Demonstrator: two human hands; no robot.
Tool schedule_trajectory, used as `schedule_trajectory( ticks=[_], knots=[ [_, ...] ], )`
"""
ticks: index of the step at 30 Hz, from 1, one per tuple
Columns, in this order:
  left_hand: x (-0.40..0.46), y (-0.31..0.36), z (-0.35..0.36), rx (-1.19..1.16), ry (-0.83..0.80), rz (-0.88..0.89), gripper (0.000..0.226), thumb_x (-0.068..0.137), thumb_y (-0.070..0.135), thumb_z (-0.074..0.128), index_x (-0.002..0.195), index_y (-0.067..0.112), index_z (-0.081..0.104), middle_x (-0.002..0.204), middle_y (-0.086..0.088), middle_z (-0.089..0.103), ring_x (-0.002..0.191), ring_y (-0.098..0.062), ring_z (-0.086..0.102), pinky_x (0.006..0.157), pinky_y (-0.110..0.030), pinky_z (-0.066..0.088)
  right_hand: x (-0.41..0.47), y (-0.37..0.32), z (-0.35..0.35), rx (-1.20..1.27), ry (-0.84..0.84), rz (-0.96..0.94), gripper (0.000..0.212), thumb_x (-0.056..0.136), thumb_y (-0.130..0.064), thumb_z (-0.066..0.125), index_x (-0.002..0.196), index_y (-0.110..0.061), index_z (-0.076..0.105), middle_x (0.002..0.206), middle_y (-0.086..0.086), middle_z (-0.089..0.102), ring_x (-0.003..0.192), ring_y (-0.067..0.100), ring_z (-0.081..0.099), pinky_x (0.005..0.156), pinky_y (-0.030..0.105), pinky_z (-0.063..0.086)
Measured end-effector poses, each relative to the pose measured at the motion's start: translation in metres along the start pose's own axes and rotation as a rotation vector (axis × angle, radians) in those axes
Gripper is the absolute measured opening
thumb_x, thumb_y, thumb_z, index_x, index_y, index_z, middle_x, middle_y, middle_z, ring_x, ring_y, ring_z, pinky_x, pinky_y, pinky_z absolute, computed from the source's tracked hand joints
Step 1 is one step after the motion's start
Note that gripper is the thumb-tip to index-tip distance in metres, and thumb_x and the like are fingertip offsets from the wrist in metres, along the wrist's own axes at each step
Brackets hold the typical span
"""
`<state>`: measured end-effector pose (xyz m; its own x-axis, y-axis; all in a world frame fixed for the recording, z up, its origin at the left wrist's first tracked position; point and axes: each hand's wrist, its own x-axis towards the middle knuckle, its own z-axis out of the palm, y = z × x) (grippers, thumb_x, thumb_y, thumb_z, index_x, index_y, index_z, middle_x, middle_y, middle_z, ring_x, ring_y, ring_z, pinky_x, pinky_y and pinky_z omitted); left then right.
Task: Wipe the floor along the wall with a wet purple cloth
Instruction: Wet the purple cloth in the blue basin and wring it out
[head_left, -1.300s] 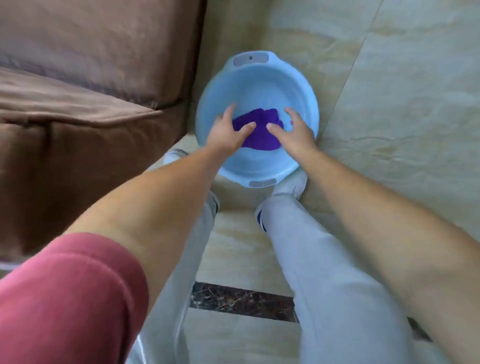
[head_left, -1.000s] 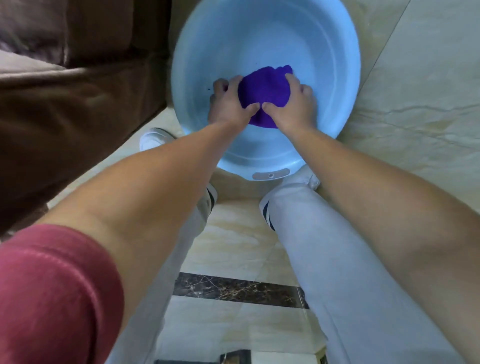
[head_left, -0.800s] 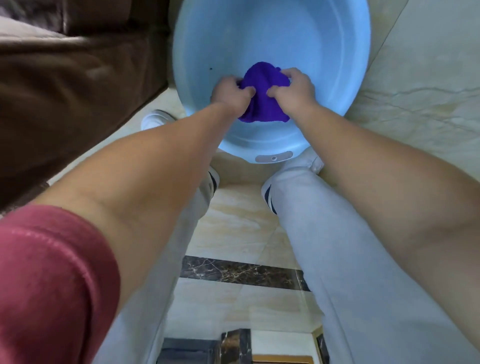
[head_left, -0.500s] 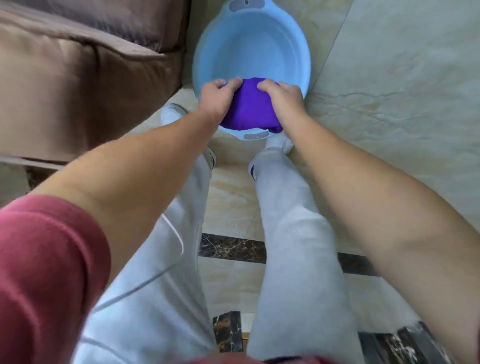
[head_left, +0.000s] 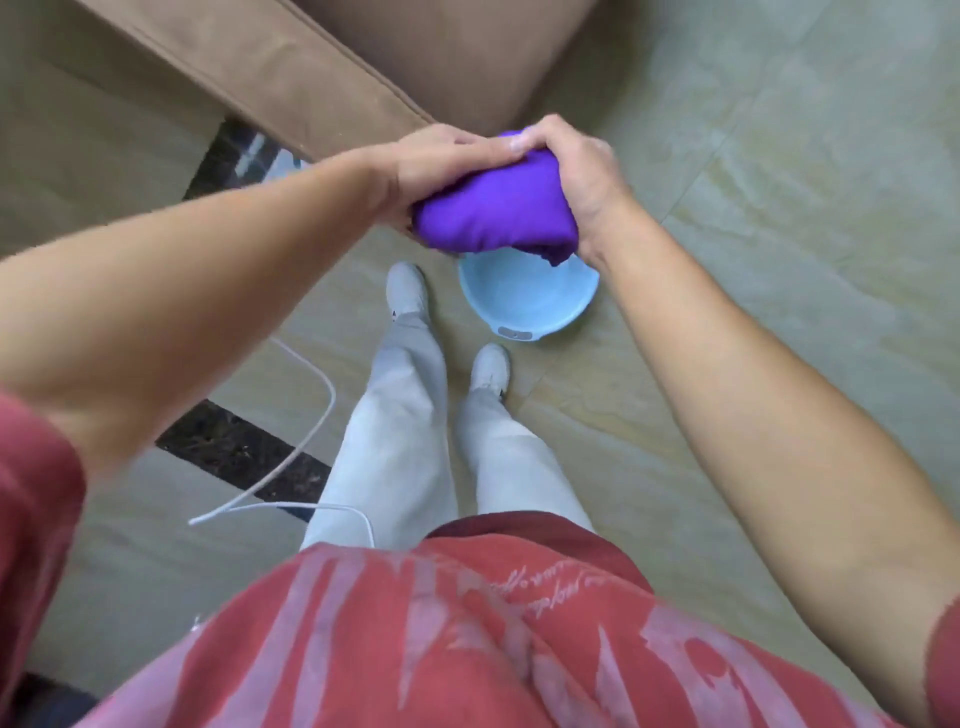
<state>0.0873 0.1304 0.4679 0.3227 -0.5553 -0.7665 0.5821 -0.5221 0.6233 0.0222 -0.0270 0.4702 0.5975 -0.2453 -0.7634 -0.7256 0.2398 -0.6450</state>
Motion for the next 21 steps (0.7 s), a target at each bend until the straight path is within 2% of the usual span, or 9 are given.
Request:
schedule_trajectory(
  ticks=[2, 4, 6, 8, 10, 11, 14, 17, 21],
  knots=[
    [-0.036, 0.004, -0.027, -0.023, 0.103, 0.038, 0.065, 0.060, 0.073, 0.077, 0.098, 0.021, 0.078, 0.106, -0.011, 0.077, 0.104, -0.034, 0.072, 0.095, -0.061, 0.052, -0.012, -0.022, 0.033, -0.014, -0.056, -0.087, 0.026, 0.074, -0.021, 0.071, 0.087, -0.001, 0.078, 0.079, 0.013, 0.074, 0.068, 0.023, 0.064, 0.057, 0.029, 0.050],
    [-0.067, -0.004, -0.055, -0.092, 0.153, 0.090, 0.073, 0.059, 0.070, 0.079, 0.105, 0.013, 0.073, 0.107, -0.011, 0.077, 0.106, -0.031, 0.071, 0.096, -0.053, 0.054, -0.020, -0.037, 0.064, -0.024, -0.083, -0.133, 0.021, 0.078, -0.019, 0.074, 0.086, 0.000, 0.070, 0.083, 0.017, 0.067, 0.072, 0.024, 0.058, 0.061, 0.034, 0.047],
    [-0.093, -0.023, -0.083, -0.154, 0.120, 0.116, 0.077, 0.062, 0.065, 0.081, 0.111, 0.008, 0.069, 0.109, -0.011, 0.076, 0.104, -0.026, 0.072, 0.090, -0.041, 0.058, -0.024, -0.045, 0.098, -0.007, -0.128, -0.163, 0.019, 0.081, -0.016, 0.076, 0.085, -0.005, 0.062, 0.080, 0.014, 0.056, 0.074, 0.024, 0.053, 0.064, 0.035, 0.045],
    [-0.118, -0.047, -0.114, -0.228, 0.099, 0.146, 0.058, 0.075, 0.053, 0.078, 0.111, 0.008, 0.069, 0.107, -0.009, 0.077, 0.098, -0.021, 0.073, 0.082, -0.034, 0.059, -0.026, -0.047, 0.141, -0.005, -0.217, -0.188, 0.023, 0.079, -0.016, 0.078, 0.072, -0.010, 0.057, 0.070, 0.008, 0.056, 0.068, 0.021, 0.053, 0.064, 0.034, 0.046],
    [-0.137, -0.072, -0.145, -0.355, 0.136, 0.196, 0.039, 0.087, 0.038, 0.071, 0.114, 0.010, 0.069, 0.110, -0.008, 0.076, 0.100, -0.020, 0.072, 0.083, -0.032, 0.058, -0.025, -0.046, 0.184, -0.031, -0.273, -0.204, 0.028, 0.077, -0.018, 0.080, 0.063, -0.014, 0.056, 0.064, 0.003, 0.060, 0.063, 0.017, 0.058, 0.062, 0.033, 0.049],
    [-0.145, -0.085, -0.164, -0.411, 0.186, 0.220, 0.036, 0.089, 0.032, 0.069, 0.118, 0.010, 0.067, 0.113, -0.009, 0.075, 0.104, -0.020, 0.071, 0.085, -0.032, 0.057, -0.022, -0.044, 0.208, -0.055, -0.294, -0.207, 0.027, 0.077, -0.020, 0.081, 0.064, -0.015, 0.058, 0.065, 0.002, 0.064, 0.064, 0.017, 0.060, 0.062, 0.033, 0.051],
    [-0.165, -0.114, -0.213, -0.485, 0.304, 0.262, 0.035, 0.087, 0.026, 0.073, 0.119, 0.013, 0.068, 0.116, -0.009, 0.074, 0.110, -0.023, 0.070, 0.091, -0.034, 0.056, -0.014, -0.038, 0.270, -0.137, -0.310, -0.248, 0.024, 0.076, -0.027, 0.082, 0.078, -0.012, 0.064, 0.077, 0.006, 0.069, 0.073, 0.020, 0.065, 0.067, 0.037, 0.054],
    [-0.186, -0.143, -0.270, -0.527, 0.372, 0.267, 0.039, 0.083, 0.026, 0.077, 0.119, 0.013, 0.068, 0.115, -0.008, 0.075, 0.110, -0.022, 0.070, 0.093, -0.034, 0.056, -0.005, -0.032, 0.333, -0.231, -0.324, -0.263, 0.033, 0.075, -0.037, 0.081, 0.090, -0.011, 0.069, 0.083, 0.003, 0.072, 0.073, 0.014, 0.068, 0.064, 0.033, 0.055],
    [-0.205, -0.167, -0.326, -0.596, 0.410, 0.266, 0.033, 0.086, 0.024, 0.075, 0.116, 0.013, 0.069, 0.112, -0.008, 0.076, 0.105, -0.020, 0.071, 0.087, -0.031, 0.057, 0.009, -0.028, 0.390, -0.406, -0.148, -0.297, 0.058, 0.067, -0.056, 0.079, 0.106, -0.015, 0.065, 0.103, 0.003, 0.073, 0.087, 0.010, 0.072, 0.072, 0.026, 0.058]
  ],
)
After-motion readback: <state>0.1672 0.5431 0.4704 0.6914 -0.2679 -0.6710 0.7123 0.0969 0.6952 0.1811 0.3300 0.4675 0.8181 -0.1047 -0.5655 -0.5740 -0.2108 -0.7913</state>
